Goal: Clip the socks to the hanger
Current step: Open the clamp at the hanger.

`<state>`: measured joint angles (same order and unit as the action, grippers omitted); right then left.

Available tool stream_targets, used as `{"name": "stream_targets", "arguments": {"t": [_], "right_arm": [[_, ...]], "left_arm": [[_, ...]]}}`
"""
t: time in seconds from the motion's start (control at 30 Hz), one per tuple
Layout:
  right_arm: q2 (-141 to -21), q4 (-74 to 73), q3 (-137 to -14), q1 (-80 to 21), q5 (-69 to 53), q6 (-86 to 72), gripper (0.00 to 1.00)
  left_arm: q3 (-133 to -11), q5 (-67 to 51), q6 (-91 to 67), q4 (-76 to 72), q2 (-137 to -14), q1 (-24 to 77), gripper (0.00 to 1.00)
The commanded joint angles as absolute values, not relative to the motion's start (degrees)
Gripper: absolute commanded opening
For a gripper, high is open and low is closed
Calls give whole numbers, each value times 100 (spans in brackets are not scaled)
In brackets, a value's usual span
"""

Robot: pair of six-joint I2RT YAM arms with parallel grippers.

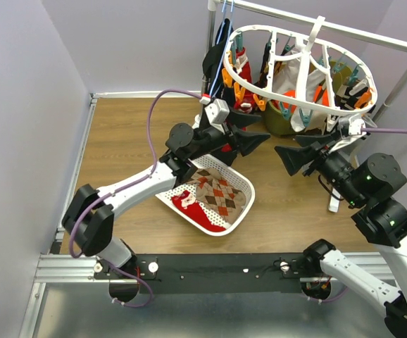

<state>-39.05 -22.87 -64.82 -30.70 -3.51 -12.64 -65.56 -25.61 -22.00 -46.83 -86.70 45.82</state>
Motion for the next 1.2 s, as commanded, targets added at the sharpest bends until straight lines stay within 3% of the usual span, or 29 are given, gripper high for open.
{"name": "stream_targets", "arguments": {"t": [0.0,0.37,0.87,1.17], "right_arm": [[-3744,-2663,-6715,-3067,-150,-1028,79],[-3700,-2813,-6829,-3067,-97,-879,80],[-3963,-2584,-6899,-3067,-343,-975,80],[-4166,-2400,-7137,-3076,-580,-1151,80]], "left_arm": [[-6828,-2601,-2321,-5598,-9096,4491,73],[-7259,-2566,-2443,-5669,-9439,4289,71],[-7532,-2733,-2338,-5142,-9475,4201,53],[-7523,-2690,-2320,-5036,-9431,4227,52]]}}
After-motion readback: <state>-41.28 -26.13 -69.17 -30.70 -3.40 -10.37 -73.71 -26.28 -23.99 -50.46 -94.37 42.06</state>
